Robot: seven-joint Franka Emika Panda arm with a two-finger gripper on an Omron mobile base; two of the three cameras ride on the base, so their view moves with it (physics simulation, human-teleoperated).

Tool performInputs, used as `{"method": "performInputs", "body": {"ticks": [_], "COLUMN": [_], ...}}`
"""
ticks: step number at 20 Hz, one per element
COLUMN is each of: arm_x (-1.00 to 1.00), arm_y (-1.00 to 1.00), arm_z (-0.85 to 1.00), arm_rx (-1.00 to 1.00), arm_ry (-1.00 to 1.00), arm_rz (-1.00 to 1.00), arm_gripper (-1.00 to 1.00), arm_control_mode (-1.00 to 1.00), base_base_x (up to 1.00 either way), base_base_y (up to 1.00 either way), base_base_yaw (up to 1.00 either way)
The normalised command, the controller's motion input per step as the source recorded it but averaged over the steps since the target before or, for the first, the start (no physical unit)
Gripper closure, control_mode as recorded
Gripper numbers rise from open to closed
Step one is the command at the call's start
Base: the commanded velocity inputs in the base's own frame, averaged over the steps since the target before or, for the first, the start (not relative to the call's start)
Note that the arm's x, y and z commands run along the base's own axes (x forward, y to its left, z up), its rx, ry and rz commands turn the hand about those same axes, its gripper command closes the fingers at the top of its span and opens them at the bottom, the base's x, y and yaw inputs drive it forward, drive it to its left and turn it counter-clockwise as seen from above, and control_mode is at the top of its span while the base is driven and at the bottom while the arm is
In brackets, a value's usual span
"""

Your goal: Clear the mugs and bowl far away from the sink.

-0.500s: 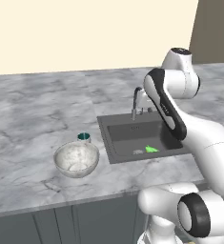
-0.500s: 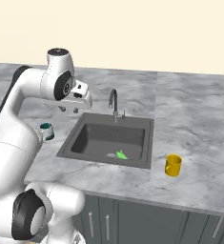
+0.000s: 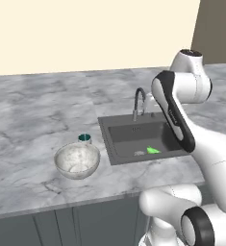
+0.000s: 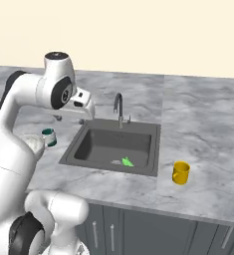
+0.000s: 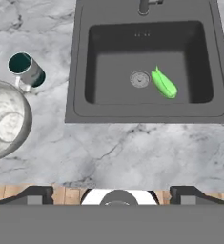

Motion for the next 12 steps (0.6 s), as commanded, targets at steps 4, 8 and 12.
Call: {"method": "performInputs", "body": {"ticks": [4,8,12], "arm_x": [-0.43,-0.04,0.0], "arm_y": [-0.48,-0.7,-0.89], "arm_z": [-0.21,-0.36,-0.29], "arm_rx": [-0.01,-0.01,0.0], "arm_ry": [0.09,0.2,0.24], "arm_rz": [0.0,-0.05,-0.04], "arm_gripper": [-1.0,-1.0,-1.0], "arm_control_mode": [-1.0,-1.0,-1.0], "base_base_x": [0.0,0.0,0.0], "base_base_y": [0.0,0.0,0.0], "base_base_yaw": [0.0,0.0,0.0]}}
